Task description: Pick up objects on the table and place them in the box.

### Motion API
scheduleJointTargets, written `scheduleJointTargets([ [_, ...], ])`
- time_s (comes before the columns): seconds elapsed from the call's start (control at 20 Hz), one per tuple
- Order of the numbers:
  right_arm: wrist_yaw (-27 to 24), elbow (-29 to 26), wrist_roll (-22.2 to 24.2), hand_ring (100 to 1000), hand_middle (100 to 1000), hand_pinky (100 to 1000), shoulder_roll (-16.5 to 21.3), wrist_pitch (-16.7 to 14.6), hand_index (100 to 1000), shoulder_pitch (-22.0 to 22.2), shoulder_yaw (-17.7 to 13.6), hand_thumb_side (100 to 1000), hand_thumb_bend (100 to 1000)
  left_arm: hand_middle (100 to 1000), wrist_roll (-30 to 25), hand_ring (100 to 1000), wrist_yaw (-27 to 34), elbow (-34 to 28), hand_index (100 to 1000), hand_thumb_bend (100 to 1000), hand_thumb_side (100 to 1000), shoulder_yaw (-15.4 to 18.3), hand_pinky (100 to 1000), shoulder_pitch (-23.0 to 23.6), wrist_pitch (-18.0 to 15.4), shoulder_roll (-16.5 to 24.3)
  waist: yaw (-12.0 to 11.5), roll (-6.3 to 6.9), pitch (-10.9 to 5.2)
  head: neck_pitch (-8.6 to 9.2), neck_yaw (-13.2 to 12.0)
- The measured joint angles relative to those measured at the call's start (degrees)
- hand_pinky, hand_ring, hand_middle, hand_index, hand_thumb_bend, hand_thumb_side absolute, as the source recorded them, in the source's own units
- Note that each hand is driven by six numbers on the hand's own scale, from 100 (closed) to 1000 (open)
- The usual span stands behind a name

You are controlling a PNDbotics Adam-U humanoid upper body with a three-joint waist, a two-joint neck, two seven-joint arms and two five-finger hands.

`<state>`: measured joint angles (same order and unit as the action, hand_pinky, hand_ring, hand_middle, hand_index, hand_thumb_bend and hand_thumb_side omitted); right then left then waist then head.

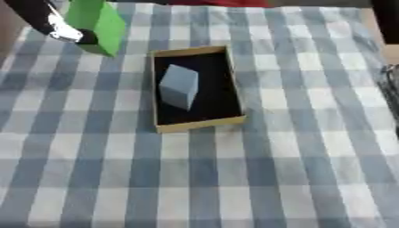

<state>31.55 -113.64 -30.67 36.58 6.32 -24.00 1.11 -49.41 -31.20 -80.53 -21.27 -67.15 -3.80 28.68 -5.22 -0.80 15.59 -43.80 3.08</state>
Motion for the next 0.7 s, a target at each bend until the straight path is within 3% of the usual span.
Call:
scheduleJointTargets([
  [0.7,-0.66,0.0,0.71,805,820,838,-0.8,-0.83,823,-3.3,0.84,1000,100,447,3.53,495,-4.04,10.48,593,153,338,0.42,554,-4.39,-3.32,-9.6,2.91,0.41,2.38,2.17,-1.86],
])
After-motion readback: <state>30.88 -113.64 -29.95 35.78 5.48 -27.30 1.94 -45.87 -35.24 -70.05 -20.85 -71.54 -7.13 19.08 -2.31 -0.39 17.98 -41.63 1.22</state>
